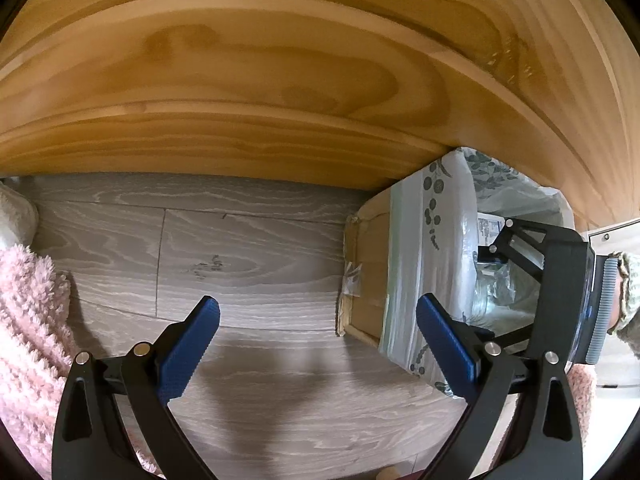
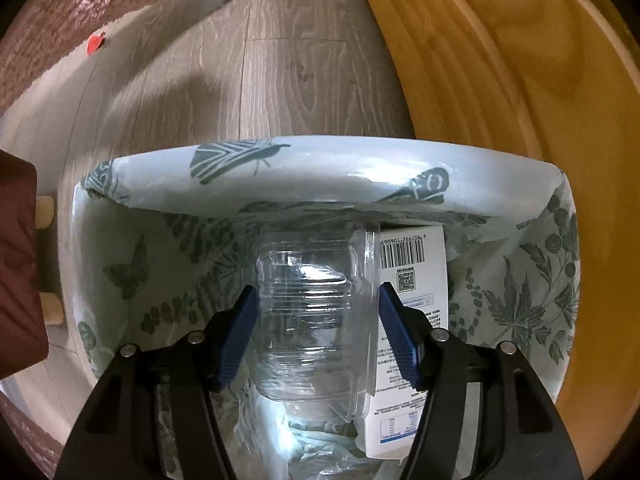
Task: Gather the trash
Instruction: 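Open the right tool to drop the clamshell box into the bin, then raise both tools away from the bin toward the bed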
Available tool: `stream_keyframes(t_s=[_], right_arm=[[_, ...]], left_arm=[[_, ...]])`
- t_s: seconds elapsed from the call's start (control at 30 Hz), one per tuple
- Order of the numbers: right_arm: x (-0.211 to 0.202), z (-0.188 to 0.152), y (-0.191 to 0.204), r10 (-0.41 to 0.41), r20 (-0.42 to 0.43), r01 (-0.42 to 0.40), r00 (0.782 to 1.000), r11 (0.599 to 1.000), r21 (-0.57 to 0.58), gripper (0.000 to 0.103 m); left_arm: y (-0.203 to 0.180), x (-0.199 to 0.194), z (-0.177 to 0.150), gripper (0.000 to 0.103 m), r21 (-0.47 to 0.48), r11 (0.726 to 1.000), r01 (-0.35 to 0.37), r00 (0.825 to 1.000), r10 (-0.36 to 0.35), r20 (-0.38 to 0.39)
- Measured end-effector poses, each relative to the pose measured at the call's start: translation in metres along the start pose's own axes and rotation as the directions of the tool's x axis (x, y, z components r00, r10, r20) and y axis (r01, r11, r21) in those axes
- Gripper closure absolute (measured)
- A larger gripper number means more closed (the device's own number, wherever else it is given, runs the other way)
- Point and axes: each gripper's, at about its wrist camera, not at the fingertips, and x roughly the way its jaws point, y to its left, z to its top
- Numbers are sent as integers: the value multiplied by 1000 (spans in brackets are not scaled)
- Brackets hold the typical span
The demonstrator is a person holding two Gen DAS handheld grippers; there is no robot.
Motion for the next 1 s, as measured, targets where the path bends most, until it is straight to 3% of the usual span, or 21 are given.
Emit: stream_keyframes(t_s=[0.17,0.3,0.63,0.83,1.0], right_arm=[[-3,6,3,-1,-36,2,999,1000,21,39],[-14,4,-6,36,-19,-34,999,994,103,23],[-56,-3,-8,15,17,-19,1000,975,221,19],[-85,-15,-12,-45,53,22,998,927,375,17],[-104,-29,-11,-101,56,57,993,852,520,15]], left_arm=[[-6,-5,-1,8,17,1000,9,1000,-9,7],[-10,-9,-1,8,30,1000,9,1000,-9,4],[-25,-32,-3,8,61,998,12,999,-14,32],[-33,-56,-8,8,73,997,8,997,-13,71],[-41,-75,-14,8,100,995,-7,995,-3,99]])
